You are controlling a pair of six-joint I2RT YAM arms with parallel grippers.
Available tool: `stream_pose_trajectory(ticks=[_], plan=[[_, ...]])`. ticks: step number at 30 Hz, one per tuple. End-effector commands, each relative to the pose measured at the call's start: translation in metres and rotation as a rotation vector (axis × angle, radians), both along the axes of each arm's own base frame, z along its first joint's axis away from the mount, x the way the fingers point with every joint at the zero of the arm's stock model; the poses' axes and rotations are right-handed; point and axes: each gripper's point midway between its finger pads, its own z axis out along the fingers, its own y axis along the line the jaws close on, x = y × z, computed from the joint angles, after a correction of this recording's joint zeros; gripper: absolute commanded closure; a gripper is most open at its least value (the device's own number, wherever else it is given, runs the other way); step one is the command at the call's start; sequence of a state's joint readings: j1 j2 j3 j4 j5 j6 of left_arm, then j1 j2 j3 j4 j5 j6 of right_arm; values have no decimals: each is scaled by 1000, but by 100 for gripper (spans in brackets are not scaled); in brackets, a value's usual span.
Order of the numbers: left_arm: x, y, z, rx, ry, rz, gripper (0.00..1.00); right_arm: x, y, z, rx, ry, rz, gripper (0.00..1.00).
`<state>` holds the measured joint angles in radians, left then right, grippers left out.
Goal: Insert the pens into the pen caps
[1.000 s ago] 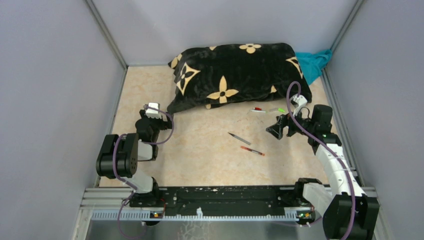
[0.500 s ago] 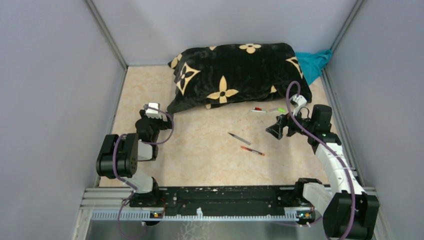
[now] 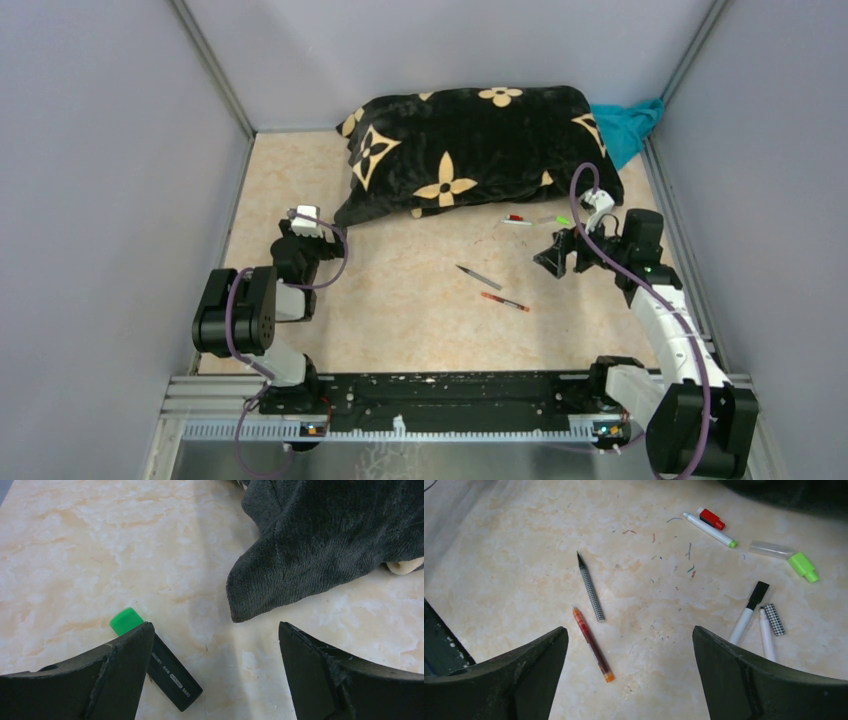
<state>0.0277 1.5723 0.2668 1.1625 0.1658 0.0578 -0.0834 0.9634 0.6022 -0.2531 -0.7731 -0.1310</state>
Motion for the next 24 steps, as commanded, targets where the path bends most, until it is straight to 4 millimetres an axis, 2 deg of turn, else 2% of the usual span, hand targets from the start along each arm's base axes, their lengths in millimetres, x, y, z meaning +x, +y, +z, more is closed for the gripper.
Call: stream_pose_trajectory(ticks=[1, 7, 12, 15, 16, 17, 20, 24], plan=[[3, -5, 5, 10, -16, -28, 1, 17, -20, 2, -78, -40, -74, 7], [3, -5, 5, 10, -16, -28, 1, 38, -51, -6, -198, -10, -220, 7], [3, -5, 6, 10, -18, -28, 1, 46, -65, -12, -271, 42, -246, 9], [5, 0, 25, 6, -64, 5, 1, 48, -65, -19, -294, 89, -216, 22], [6, 5, 29, -12, -32, 46, 1, 48, -66, -22, -300, 107, -205, 29], [12, 16, 44, -32, -25, 120, 1, 48, -65, -25, -301, 126, -198, 35], [6, 21, 60, -52, 52, 157, 1, 49, -65, -34, -299, 165, -192, 50], [-8, 18, 98, -62, -6, 144, 1, 51, -62, -41, -283, 191, -182, 58]])
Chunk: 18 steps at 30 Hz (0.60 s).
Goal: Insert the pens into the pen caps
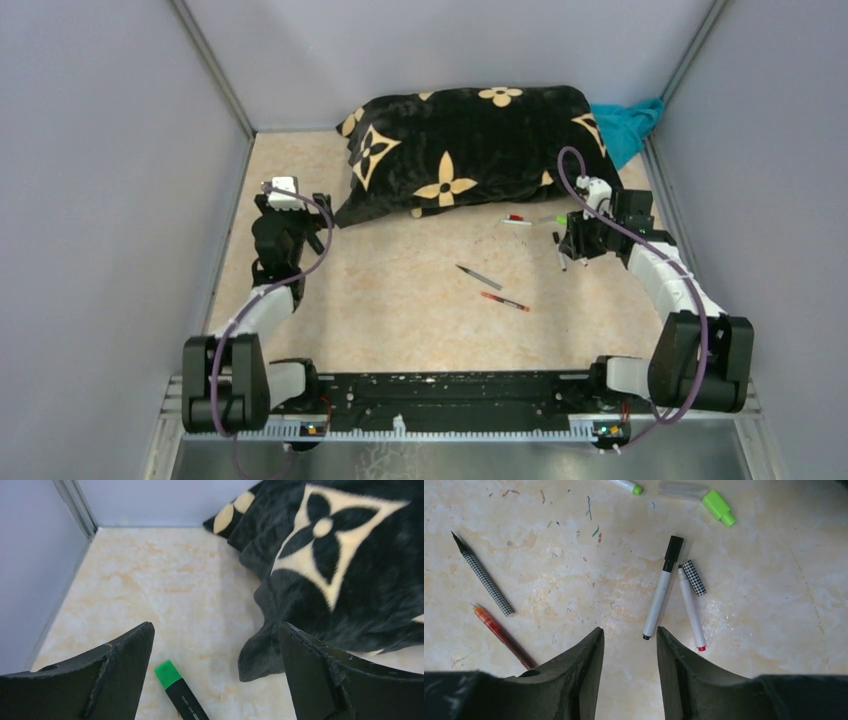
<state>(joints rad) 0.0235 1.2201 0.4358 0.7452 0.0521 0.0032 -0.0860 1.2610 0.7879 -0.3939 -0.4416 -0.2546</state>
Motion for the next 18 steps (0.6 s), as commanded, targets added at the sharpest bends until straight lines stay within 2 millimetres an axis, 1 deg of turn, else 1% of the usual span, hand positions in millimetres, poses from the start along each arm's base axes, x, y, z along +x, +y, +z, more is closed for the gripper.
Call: stream_pose_trajectory(ticks=[1, 4, 6, 9, 11, 12, 13, 15, 18], plan=[[-22, 3, 5, -33, 90, 34, 1, 10, -3, 8, 9, -9, 6, 59], [-32, 10, 17, -61, 97, 84, 1, 8, 8, 10, 46, 4, 69, 60], [-39, 13, 27, -79, 96, 110, 1, 7, 11, 9, 44, 13, 82, 60], [-50, 17, 45, -115, 73, 144, 1, 9, 5, 1, 12, 31, 41, 60], [-58, 23, 54, -180, 67, 202, 1, 9, 1, -9, -11, 48, 15, 60], [-63, 30, 54, -211, 80, 258, 1, 10, 0, -13, -21, 55, 6, 62], [-66, 33, 58, -229, 87, 279, 1, 10, 0, -16, -29, 58, 0, 65], [-69, 27, 59, -225, 117, 247, 1, 13, -1, -21, -51, 59, -13, 68], [-72, 15, 56, -279, 165, 207, 1, 17, -3, -30, -83, 74, -25, 70]])
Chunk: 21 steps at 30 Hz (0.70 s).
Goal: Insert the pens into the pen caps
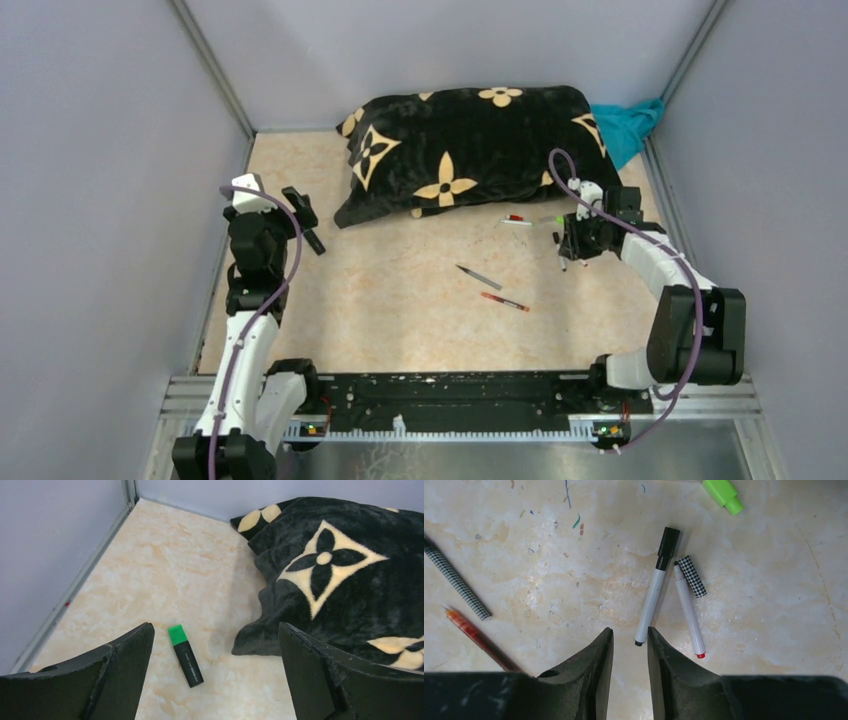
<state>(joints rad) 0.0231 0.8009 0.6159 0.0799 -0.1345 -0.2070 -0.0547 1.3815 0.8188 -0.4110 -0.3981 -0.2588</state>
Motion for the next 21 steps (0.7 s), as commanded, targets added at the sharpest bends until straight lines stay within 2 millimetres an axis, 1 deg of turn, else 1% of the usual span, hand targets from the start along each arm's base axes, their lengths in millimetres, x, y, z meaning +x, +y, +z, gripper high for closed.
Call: stream_pose_trajectory(ticks=[1, 4, 7, 15, 18, 21], plan=[[-11, -11, -17, -118, 111, -11, 1, 17, -6, -6, -65, -22, -37, 70], [-13, -23, -19, -185, 125, -55, 1, 24, -11, -12, -83, 4, -63, 72], [-14, -30, -22, -237, 125, -79, 1, 27, -13, -14, -92, 11, -75, 72], [-13, -34, -28, -292, 128, -80, 1, 23, -4, -33, -41, 79, -65, 73], [-13, -42, -28, -314, 131, -116, 1, 26, -6, -37, -52, 92, -71, 74], [-13, -46, -29, -335, 131, -132, 1, 25, -11, -42, -81, 107, -80, 78]])
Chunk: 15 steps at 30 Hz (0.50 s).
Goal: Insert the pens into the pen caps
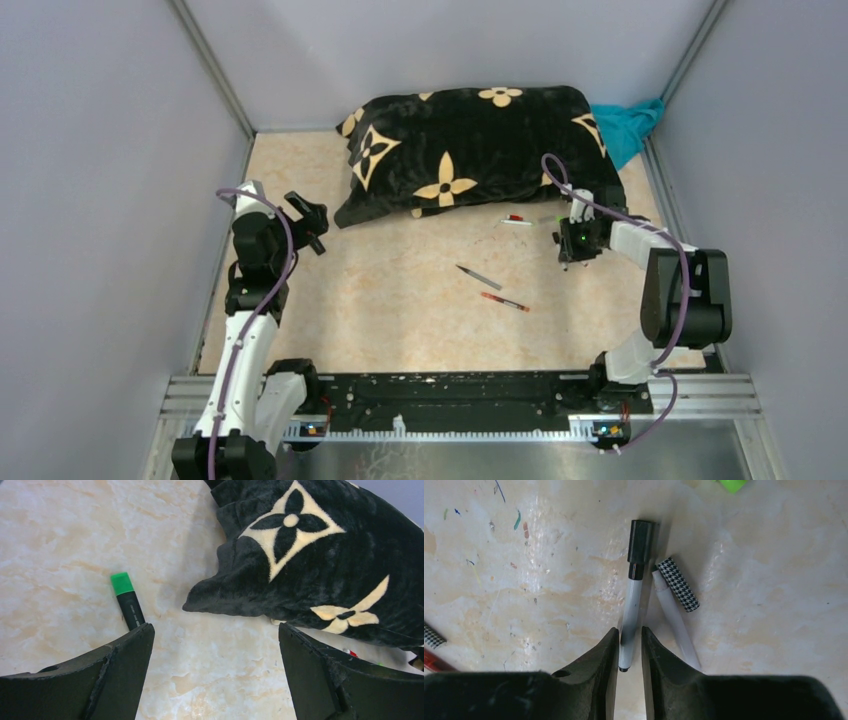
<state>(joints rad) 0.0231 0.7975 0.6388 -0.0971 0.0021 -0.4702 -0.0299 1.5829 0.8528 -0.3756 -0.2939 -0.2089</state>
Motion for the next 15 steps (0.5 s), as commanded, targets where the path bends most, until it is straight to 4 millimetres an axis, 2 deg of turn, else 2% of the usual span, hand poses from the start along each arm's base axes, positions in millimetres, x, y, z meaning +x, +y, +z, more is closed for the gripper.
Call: stream_pose_trajectory(ticks=[1, 5, 8, 13, 15], plan=[[0, -13, -3, -60, 1, -48, 1, 18, -4, 7, -34, -40, -8, 80], [1, -22, -5, -95, 4, -91, 1, 10, -10, 3, -63, -29, -5, 91], [2, -32, -3, -120, -1, -137, 1, 5, -8, 8, -39, -49, 17, 97], [-1, -61, 11, -150, -84, -315, 1, -3, 7, 39, 119, -152, 133, 100], [-5, -73, 16, -164, -126, -392, 1, -11, 25, 52, 235, -187, 220, 100]])
